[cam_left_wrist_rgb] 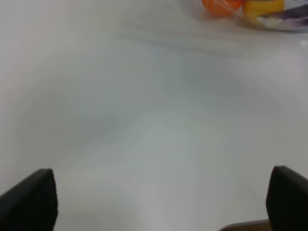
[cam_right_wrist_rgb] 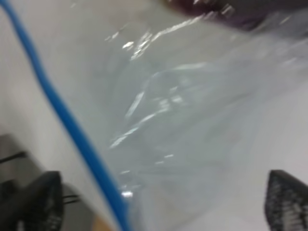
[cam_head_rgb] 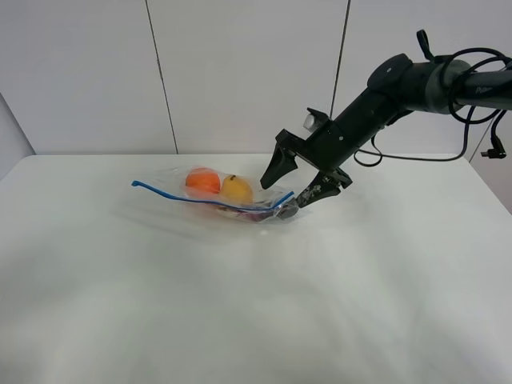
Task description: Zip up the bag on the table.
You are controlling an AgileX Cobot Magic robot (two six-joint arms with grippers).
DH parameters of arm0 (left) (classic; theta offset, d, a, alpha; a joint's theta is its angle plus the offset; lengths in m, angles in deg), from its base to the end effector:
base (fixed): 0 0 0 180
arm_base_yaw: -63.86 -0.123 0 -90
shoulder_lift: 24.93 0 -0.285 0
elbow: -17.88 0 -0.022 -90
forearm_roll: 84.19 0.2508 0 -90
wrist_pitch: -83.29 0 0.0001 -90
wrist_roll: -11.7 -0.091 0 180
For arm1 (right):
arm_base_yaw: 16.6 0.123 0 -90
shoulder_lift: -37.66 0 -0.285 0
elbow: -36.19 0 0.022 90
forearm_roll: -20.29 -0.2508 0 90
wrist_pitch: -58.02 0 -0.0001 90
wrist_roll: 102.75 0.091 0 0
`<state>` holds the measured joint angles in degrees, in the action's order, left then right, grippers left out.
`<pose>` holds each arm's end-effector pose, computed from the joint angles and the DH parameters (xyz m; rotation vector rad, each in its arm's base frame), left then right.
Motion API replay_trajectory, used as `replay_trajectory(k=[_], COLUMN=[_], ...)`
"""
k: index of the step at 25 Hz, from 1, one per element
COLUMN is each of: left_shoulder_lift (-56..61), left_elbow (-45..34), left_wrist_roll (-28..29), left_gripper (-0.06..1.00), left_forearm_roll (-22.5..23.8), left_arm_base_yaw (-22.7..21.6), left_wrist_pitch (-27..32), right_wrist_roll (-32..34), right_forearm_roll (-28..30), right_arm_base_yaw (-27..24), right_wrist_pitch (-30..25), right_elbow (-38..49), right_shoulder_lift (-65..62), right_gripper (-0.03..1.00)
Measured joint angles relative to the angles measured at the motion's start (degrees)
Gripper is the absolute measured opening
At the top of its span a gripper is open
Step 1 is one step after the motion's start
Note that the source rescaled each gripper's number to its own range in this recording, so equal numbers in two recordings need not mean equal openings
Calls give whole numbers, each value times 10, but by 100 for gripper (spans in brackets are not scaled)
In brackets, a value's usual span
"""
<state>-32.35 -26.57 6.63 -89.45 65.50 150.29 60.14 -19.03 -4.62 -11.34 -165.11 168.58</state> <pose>-0.0197 -0.0071 0.2882 0.1358 2.0675 -0.0729 0.4175 0.1438 0.2020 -0.3854 2.9133 0.9763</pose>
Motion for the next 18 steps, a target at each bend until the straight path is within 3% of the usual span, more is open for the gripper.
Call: replay_trajectory(k=[5, 9, 12, 18], left_shoulder_lift=[0, 0, 0, 0], left_elbow=[0, 0, 0, 0], left_wrist_roll=[0, 0, 0, 0], left_gripper=[100, 100, 100, 100], left_forearm_roll=[0, 0, 0, 0], left_arm_base_yaw=[0, 0, 0, 0], left_wrist_pitch=[0, 0, 0, 0], right_wrist_roll=[86, 124, 130, 132], right_forearm_roll=[214, 331, 355, 346], right_arm_base_yaw=[0, -2, -20, -82], right_wrist_pitch=[0, 1, 1, 0], right_elbow=[-77, -104, -104, -104], right_shoulder_lift=[0, 0, 0, 0], right_gripper=[99, 99, 99, 99])
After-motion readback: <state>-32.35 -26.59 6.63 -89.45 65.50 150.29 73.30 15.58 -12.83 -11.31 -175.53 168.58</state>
